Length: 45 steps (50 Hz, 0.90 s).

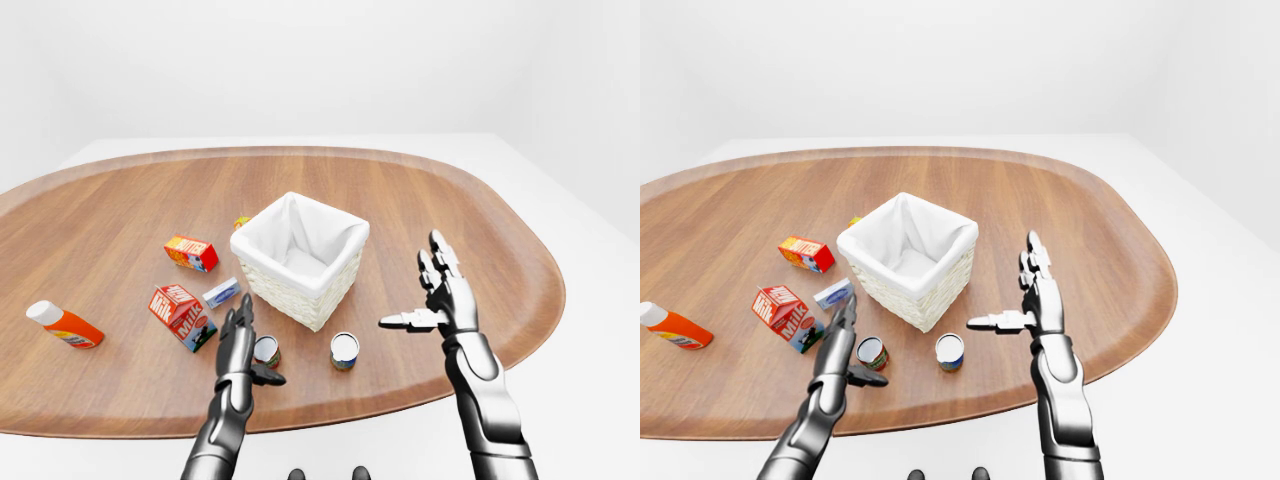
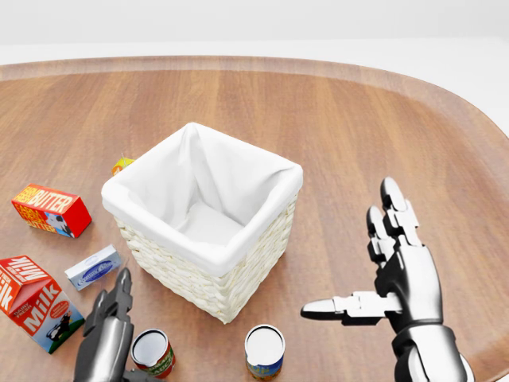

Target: Pick up the tomato sauce, and put it in the basket.

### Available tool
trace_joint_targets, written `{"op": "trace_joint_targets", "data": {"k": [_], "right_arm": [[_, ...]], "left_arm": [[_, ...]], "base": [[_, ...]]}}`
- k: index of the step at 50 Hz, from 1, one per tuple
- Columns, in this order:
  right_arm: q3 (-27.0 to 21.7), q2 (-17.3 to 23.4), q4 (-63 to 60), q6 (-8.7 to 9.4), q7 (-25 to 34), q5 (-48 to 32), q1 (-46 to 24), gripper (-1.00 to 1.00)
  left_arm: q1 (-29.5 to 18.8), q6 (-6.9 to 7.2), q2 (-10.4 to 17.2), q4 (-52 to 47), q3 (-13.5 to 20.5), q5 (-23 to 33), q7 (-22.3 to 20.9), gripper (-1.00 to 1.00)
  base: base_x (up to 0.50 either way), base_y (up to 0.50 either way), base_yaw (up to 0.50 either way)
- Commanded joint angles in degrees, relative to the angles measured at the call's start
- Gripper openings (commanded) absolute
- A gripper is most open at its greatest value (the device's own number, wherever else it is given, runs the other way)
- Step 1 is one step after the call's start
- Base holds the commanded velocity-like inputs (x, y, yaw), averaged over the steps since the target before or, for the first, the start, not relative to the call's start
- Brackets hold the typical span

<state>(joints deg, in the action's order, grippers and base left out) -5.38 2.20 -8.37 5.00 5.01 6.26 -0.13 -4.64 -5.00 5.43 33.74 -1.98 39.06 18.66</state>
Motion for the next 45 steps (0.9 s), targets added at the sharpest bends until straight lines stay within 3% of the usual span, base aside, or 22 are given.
{"op": "trace_joint_targets", "data": {"k": [1, 11, 45], "right_arm": [[-0.08, 0.04, 0.59, 0.0, 0.04, 0.0, -0.12, 1.0], [-0.08, 0.08, 0.41, 0.0, 0.02, 0.08, -0.13, 1.0], [0.02, -0.01, 0.92, 0.0, 0.06, 0.07, -0.2, 1.0]], "left_arm": [[-0.49, 0.0, 0.02, 0.82, -0.04, -0.01, 0.34, 1.0], [-1.98, 0.0, 0.06, 0.09, 0.59, -1.04, -0.57, 1.0], [-4.46, 0.0, 0.53, 7.04, 0.08, -0.41, 2.35, 1.0]], "base": [[0.0, 0.0, 0.0], [0.0, 0.0, 0.0], [0.0, 0.0, 0.0]]}}
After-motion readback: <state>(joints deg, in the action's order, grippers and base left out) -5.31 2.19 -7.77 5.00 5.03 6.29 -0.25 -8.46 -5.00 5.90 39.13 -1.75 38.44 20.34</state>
